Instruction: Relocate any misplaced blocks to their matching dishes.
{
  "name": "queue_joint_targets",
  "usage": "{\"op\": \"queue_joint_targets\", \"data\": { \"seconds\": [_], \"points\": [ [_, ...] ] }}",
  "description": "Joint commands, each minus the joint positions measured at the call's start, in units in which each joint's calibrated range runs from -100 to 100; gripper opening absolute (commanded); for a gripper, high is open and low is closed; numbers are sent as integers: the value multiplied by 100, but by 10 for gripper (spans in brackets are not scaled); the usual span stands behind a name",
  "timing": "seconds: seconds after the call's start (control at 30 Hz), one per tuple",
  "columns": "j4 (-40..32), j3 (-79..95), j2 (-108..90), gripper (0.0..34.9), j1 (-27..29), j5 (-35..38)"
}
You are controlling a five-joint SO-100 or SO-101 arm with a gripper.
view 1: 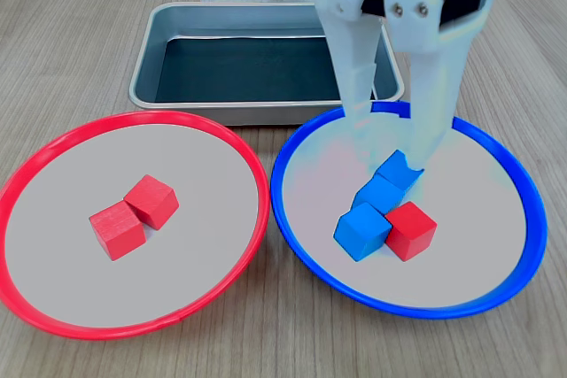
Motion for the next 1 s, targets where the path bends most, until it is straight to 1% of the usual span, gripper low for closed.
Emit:
{"op": "queue_joint_targets", "data": {
  "seconds": [0.0, 0.07, 0.17, 0.23, 0.27, 0.3, 0.37, 0.47, 0.57, 0.97],
  "points": [
    [-465, -170, -267, 114, -20, -679],
    [-762, -179, -233, 114, -1, -1343],
    [-828, -289, -156, 115, 65, -2457],
    [-688, -380, -105, 111, 65, -3140],
    [-572, -416, -71, 114, 46, -3463],
    [-457, -453, -46, 126, -1, -3712],
    [-275, -498, -20, 137, -105, -4059],
    [-143, -535, 14, 141, -171, -4440],
    [-118, -553, 117, 131, -180, -4679],
    [-60, -1445, 773, 123, -105, -4806]
  ]
}}
